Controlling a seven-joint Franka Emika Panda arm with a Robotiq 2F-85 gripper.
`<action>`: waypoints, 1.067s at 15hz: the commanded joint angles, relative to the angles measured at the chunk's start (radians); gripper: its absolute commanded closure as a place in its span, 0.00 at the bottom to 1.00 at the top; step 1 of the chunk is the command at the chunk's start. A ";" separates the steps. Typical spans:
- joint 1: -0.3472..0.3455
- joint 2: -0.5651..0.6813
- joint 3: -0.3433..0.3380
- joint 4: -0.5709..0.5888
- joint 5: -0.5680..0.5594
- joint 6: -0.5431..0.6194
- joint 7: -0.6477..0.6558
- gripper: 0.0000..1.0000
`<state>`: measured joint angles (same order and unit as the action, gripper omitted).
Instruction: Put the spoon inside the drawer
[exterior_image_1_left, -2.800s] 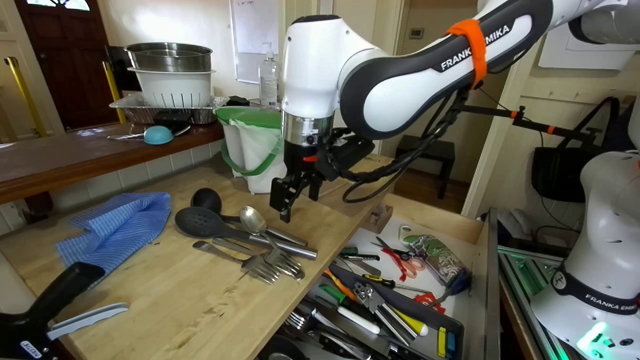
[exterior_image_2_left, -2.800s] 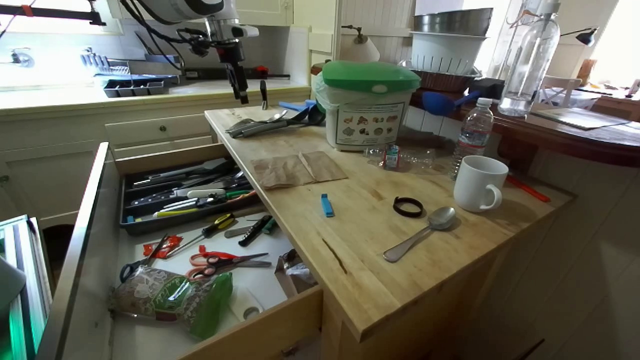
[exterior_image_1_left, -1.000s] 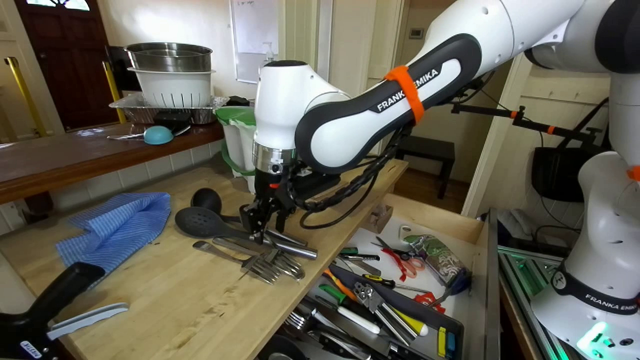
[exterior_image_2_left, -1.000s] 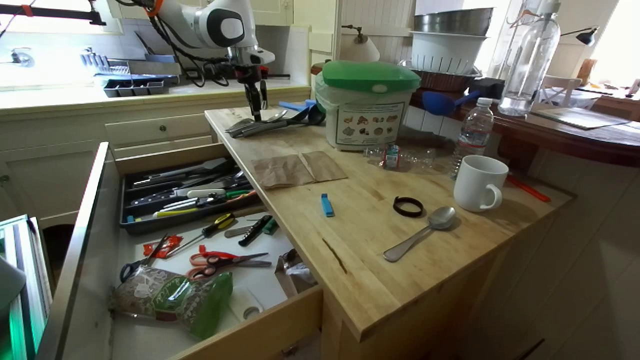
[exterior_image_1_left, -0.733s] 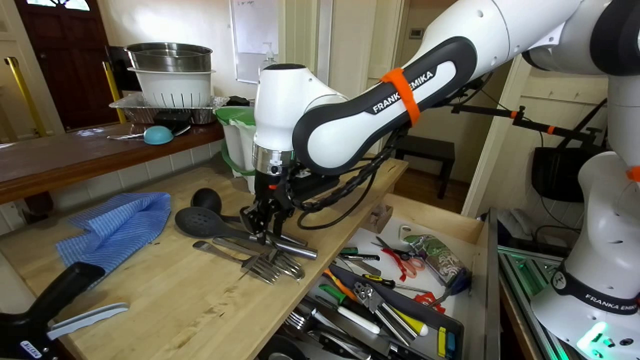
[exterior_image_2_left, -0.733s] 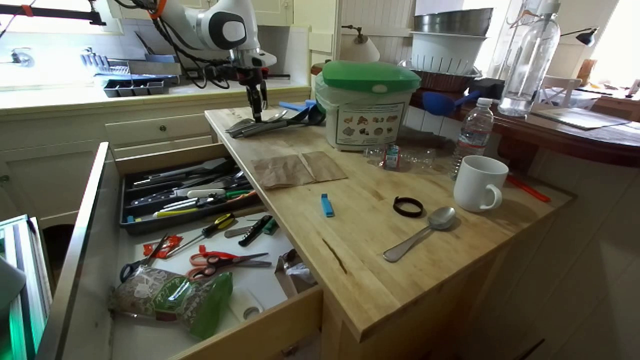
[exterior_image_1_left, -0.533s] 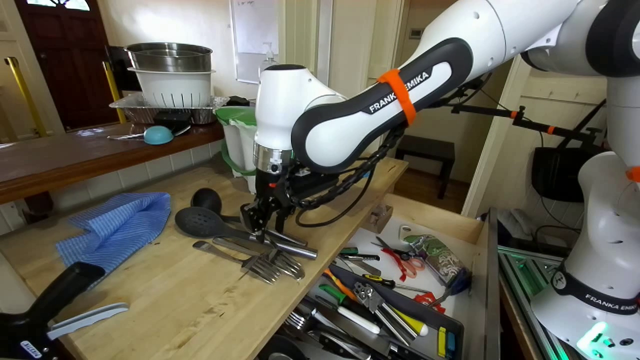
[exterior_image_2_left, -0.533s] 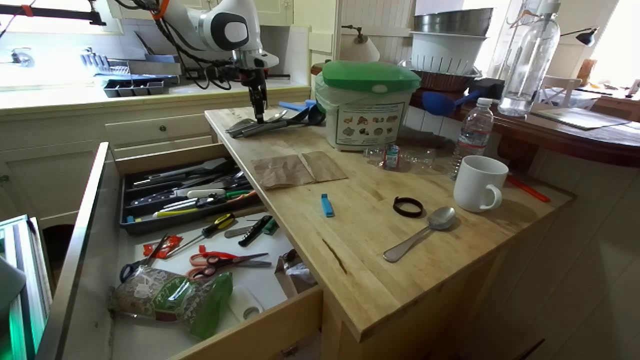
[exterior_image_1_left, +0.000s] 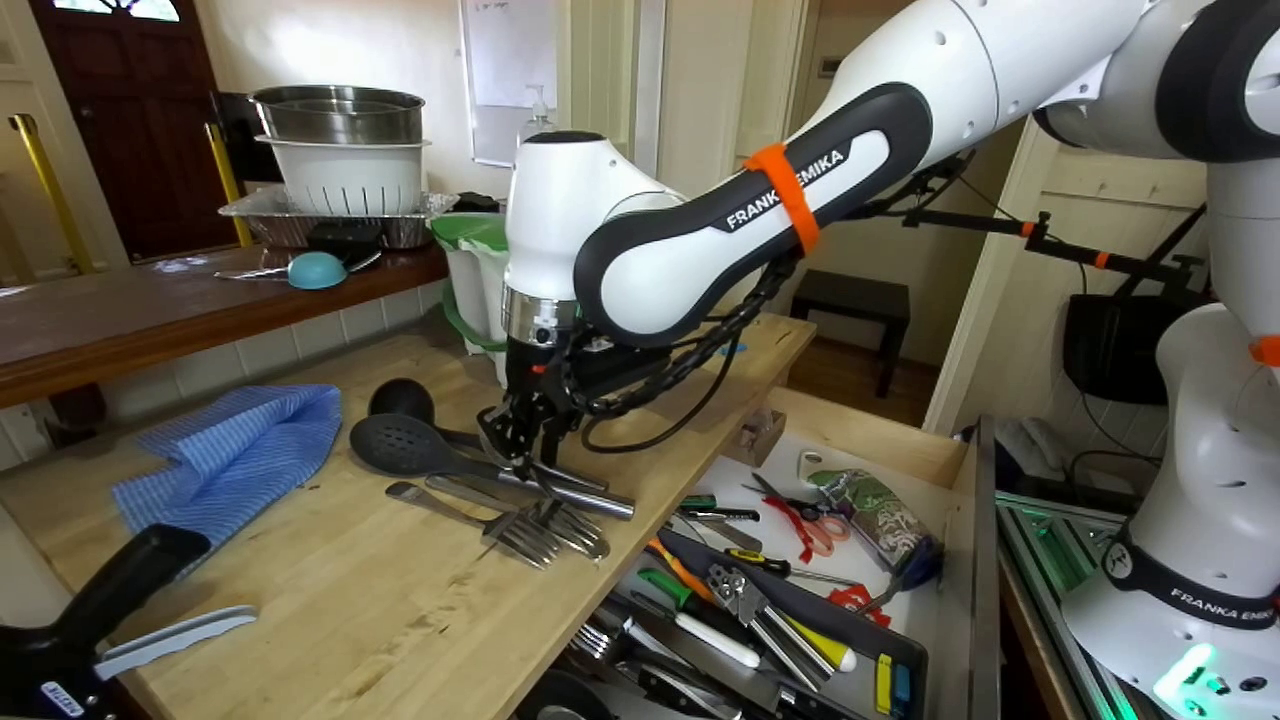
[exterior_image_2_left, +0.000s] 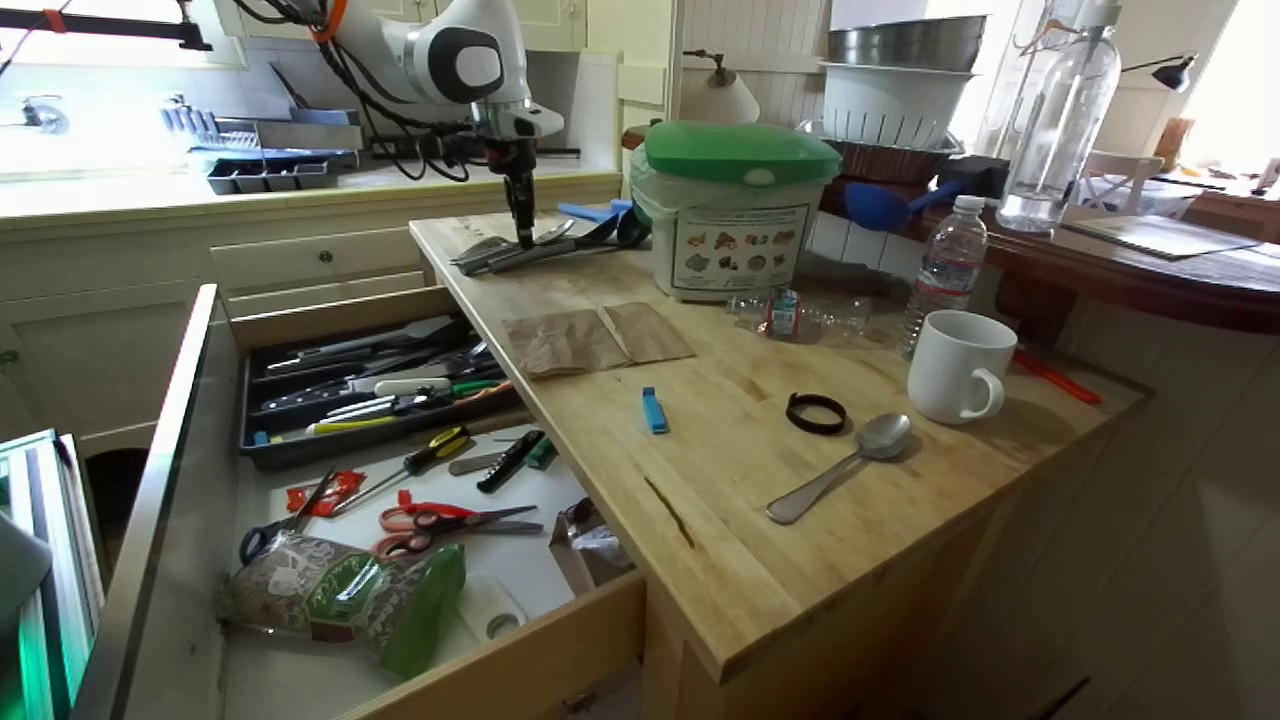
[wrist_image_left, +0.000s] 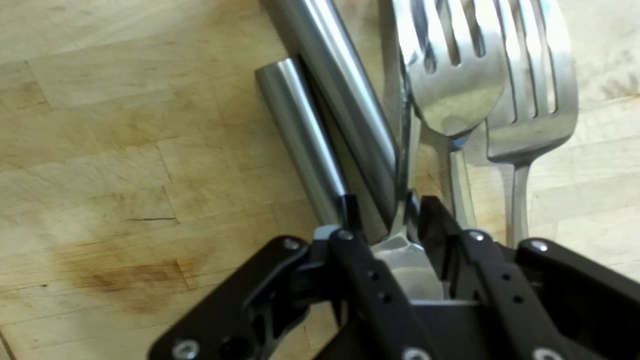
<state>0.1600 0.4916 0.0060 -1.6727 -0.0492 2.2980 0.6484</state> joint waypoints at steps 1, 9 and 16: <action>0.017 0.038 -0.015 0.038 0.012 0.000 0.010 0.89; 0.018 -0.039 -0.019 0.003 0.015 -0.021 -0.003 0.98; -0.030 -0.224 0.012 -0.103 0.070 -0.125 -0.124 0.98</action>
<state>0.1542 0.3458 -0.0066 -1.7021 -0.0400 2.2416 0.6097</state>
